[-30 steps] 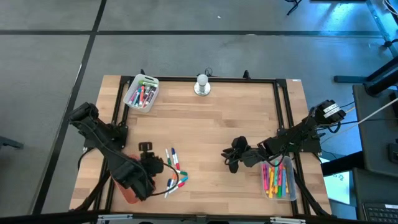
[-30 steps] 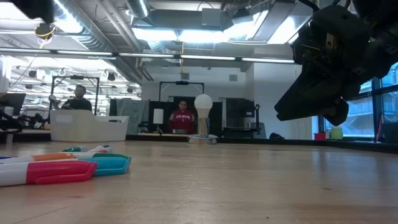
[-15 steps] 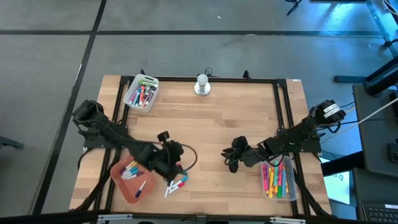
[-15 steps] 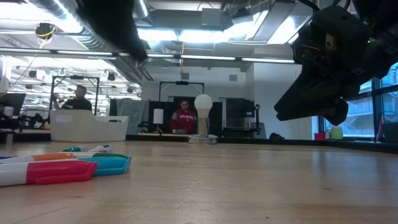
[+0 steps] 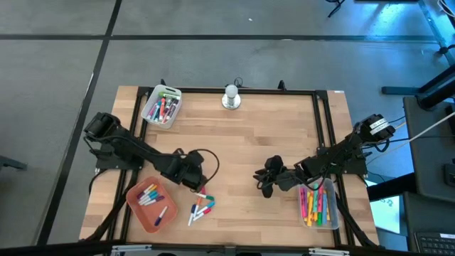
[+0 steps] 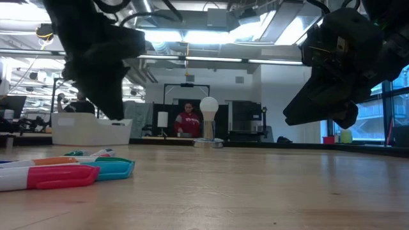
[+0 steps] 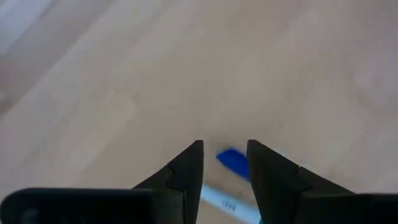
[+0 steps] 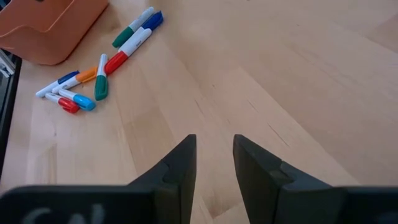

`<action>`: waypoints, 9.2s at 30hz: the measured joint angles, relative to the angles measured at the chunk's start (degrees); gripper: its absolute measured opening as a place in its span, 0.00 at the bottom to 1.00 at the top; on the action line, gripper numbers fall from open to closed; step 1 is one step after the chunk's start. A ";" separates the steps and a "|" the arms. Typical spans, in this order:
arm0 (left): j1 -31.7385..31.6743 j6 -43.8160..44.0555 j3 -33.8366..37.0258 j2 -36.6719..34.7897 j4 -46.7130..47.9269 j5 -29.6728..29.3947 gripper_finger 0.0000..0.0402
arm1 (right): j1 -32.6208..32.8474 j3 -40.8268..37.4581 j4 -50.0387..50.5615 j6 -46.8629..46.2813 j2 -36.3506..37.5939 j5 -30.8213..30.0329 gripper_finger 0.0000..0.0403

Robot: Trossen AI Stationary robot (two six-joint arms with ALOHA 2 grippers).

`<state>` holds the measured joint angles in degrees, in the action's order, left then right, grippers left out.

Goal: Pick & Place Markers
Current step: Put the green and white highlighter pen into the orange bin, then put the blue and white highlighter pen into the orange bin, then put the dark green and white highlighter pen into the orange bin

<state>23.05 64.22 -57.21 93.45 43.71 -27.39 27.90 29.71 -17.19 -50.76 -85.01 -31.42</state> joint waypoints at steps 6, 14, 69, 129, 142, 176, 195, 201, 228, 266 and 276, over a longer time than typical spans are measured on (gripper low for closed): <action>2.13 12.66 -0.02 0.39 1.40 -2.38 0.31 | 0.00 0.00 0.87 -0.32 0.00 0.02 0.26; 3.83 20.62 -0.05 3.64 2.92 2.89 0.31 | 0.00 0.00 2.74 -0.79 0.00 0.10 0.26; 6.80 -18.28 -1.14 7.76 5.97 22.78 0.25 | 0.11 0.00 3.76 -4.74 0.00 0.11 0.26; 10.73 -41.06 2.10 5.11 6.19 29.46 0.54 | 0.11 0.00 4.86 -5.81 0.00 1.07 0.26; 10.88 -54.60 4.13 4.92 5.40 25.70 0.30 | 0.11 0.00 5.04 -6.03 0.00 1.05 0.26; 12.39 -14.32 -25.78 4.96 36.96 27.87 0.11 | 1.57 -0.02 5.18 -8.83 0.00 -1.57 0.26; 19.87 -7.84 -15.32 4.96 32.50 10.79 0.46 | 1.38 0.00 0.99 -13.26 0.00 -6.54 0.26; 13.60 -32.02 -15.32 5.14 16.47 1.90 0.44 | 1.38 0.11 1.20 -13.09 0.00 -6.54 0.26; -3.35 -70.93 -15.67 21.16 11.27 14.55 0.36 | 3.21 0.17 0.28 -13.52 -3.48 -4.37 0.26; 32.74 4.29 -10.89 -8.22 23.72 24.15 0.09 | 3.96 0.17 -2.73 -13.73 -3.50 -4.59 0.26; 34.46 10.25 -2.17 -8.28 20.75 1.12 0.25 | 3.87 0.17 -2.74 -13.16 -3.50 -6.54 0.26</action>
<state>57.51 74.48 -59.38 85.17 64.45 -26.27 31.77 29.89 -19.93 -63.92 -88.51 -37.95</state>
